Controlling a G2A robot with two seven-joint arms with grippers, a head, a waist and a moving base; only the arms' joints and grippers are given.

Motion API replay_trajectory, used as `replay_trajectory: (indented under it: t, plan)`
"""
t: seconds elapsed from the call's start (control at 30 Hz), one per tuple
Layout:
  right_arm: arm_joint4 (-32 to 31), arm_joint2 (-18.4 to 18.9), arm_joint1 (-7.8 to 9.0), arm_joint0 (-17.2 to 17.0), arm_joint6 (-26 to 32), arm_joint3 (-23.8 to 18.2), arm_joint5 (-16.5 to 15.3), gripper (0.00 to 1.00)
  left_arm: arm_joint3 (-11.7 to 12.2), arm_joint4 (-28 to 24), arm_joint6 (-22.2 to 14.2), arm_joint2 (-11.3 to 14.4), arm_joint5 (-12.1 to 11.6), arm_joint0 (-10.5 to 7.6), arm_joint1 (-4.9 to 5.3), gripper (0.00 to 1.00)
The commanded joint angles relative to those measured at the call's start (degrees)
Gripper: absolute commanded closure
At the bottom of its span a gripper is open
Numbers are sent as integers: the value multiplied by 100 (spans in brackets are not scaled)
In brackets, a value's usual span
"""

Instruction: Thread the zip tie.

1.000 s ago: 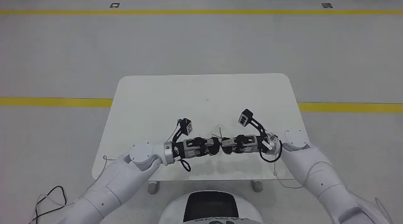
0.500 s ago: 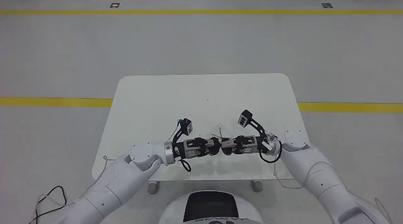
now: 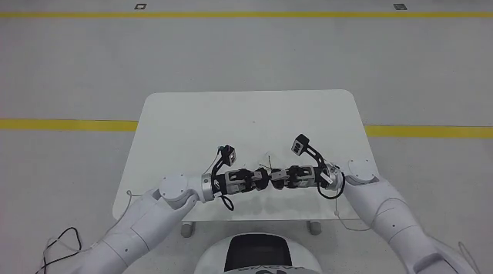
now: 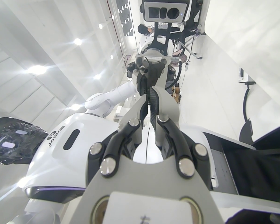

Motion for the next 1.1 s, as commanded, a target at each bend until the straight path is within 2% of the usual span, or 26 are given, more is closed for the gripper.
replay_trajectory:
  t: [0.0,0.3,0.43,1.07]
  plan:
    - [9,34,6,-4,-49,15,-7,0,21,11,37,-7,-22,2,-2,100]
    - [-190,458,166,-201,-196,-161,15,0,201,173,86,-161,-343,37,34,100]
    - [-236,574,209,-254,-255,-201,86,0,377,210,51,-213,-544,31,41,100]
    - [-236,574,209,-254,-255,-201,86,0,377,210,51,-213,-544,31,41,100]
